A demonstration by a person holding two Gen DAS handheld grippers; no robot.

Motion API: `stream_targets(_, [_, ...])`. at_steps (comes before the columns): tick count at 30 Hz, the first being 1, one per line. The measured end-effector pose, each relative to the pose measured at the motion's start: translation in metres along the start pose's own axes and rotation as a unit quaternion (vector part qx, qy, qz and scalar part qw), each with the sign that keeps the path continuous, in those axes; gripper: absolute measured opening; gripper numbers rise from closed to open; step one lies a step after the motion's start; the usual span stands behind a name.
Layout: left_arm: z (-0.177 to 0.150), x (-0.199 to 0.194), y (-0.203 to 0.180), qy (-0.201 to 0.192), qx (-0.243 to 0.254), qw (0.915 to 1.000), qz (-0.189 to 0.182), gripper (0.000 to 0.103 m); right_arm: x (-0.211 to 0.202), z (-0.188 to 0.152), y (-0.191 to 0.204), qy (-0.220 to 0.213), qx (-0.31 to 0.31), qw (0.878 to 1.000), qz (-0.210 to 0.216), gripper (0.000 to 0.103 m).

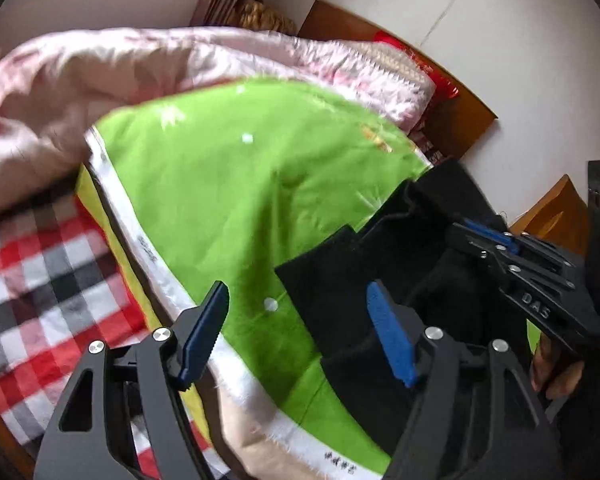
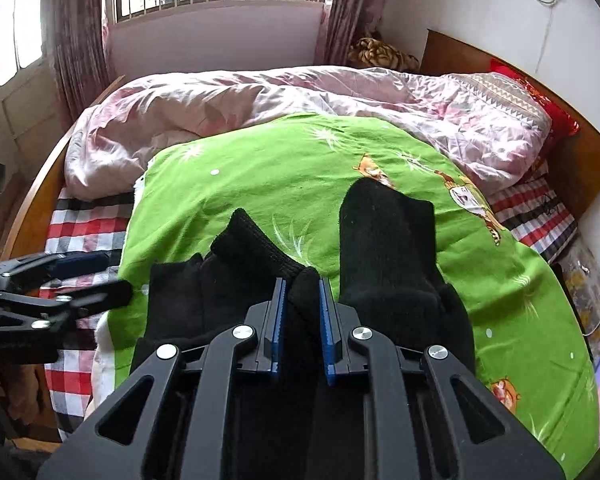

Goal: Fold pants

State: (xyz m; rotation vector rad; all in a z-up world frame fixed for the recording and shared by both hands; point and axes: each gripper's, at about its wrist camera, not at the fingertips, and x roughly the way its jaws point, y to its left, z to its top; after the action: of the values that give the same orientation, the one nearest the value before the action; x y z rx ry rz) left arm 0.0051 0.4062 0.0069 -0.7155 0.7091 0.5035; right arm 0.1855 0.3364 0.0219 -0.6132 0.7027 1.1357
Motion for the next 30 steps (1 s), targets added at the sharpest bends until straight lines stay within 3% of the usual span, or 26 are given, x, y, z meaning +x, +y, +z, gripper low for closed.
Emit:
stream_targets(2, [-0.004, 0.011, 0.002, 0.028, -0.017, 0.9990, -0.029, 0.074, 0.003, 0.000, -0.002, 0.003, 0.006, 1.000, 0.005, 0.016])
stream_targets(6, [-0.014, 0.029, 0.003, 0.044, -0.026, 0.9983, -0.026, 0.073, 0.012, -0.003, -0.007, 0.014, 0.015, 1.000, 0.011, 0.016])
stream_targets(7, [-0.014, 0.034, 0.006, 0.045, -0.035, 0.9981, -0.024, 0.065, 0.015, -0.004, -0.007, 0.018, 0.018, 1.000, 0.012, 0.016])
stream_targets(8, [-0.014, 0.036, 0.007, 0.042, -0.040, 0.9981, -0.020, 0.047, 0.018, -0.004, -0.007, 0.020, 0.021, 0.999, 0.013, 0.016])
stream_targets(11, [-0.008, 0.030, 0.012, 0.023, -0.048, 0.9985, -0.013, 0.010, 0.025, -0.008, -0.008, 0.026, 0.029, 0.999, 0.014, 0.016])
stream_targets(12, [-0.008, 0.024, 0.012, 0.015, -0.044, 0.9988, -0.013, 0.008, 0.024, -0.009, -0.008, 0.024, 0.030, 0.999, 0.015, 0.016])
stream_targets(18, [-0.008, -0.022, -0.015, -0.069, 0.015, 0.9975, -0.003, 0.004, -0.016, -0.003, -0.009, -0.036, 0.029, 0.999, -0.005, 0.016])
stream_targets(20, [-0.005, -0.043, -0.029, -0.105, 0.037, 0.9935, -0.021, 0.004, -0.033, 0.000, -0.012, -0.057, 0.030, 0.998, -0.021, 0.016])
stream_targets(23, [-0.002, -0.063, -0.053, -0.145, 0.073, 0.9867, -0.007, 0.004, -0.040, 0.011, -0.015, -0.072, 0.030, 0.996, -0.034, 0.016])
stream_targets(26, [0.004, -0.045, -0.046, -0.126, 0.057, 0.9901, 0.022, 0.004, -0.008, 0.018, -0.011, -0.034, 0.019, 0.999, -0.038, 0.016])
stream_targets(30, [-0.002, 0.005, -0.020, -0.052, 0.028, 0.9968, 0.054, 0.004, 0.051, 0.006, 0.001, 0.047, -0.007, 0.998, -0.042, 0.017])
